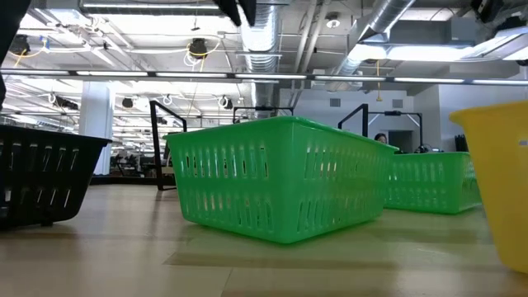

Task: Stack baskets on shelf by color
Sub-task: Stack the black bin on top of the black bin on the shelf

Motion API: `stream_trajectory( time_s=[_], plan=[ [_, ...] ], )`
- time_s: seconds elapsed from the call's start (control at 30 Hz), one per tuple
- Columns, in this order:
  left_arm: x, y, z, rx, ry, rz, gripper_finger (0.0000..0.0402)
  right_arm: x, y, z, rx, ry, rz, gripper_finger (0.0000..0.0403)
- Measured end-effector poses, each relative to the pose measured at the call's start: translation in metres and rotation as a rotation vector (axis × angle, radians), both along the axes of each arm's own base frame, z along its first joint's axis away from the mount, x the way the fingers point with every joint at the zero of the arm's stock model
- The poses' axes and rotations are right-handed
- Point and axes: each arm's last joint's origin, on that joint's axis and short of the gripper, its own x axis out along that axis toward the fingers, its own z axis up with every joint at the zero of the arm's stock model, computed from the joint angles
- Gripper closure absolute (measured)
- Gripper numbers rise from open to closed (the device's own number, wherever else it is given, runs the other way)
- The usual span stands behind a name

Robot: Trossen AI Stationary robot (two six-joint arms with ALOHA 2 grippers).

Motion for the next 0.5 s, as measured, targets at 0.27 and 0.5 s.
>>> stream_trajectory(
  time_s=[0.27, 0.5],
  plan=[
    [-0.001, -0.019, -0.039, -0.136, 0.157, -0.059, 0.0377, 0.038, 0.001, 0.006, -0.043, 0.017, 0.009, 0.04],
    [0.003, -0.034, -0.046, -0.148, 0.254, -0.253, 0.0401, 0.079, 0.003, 0.005, -0.044, 0.05, 0.009, 0.0401]
  ],
)
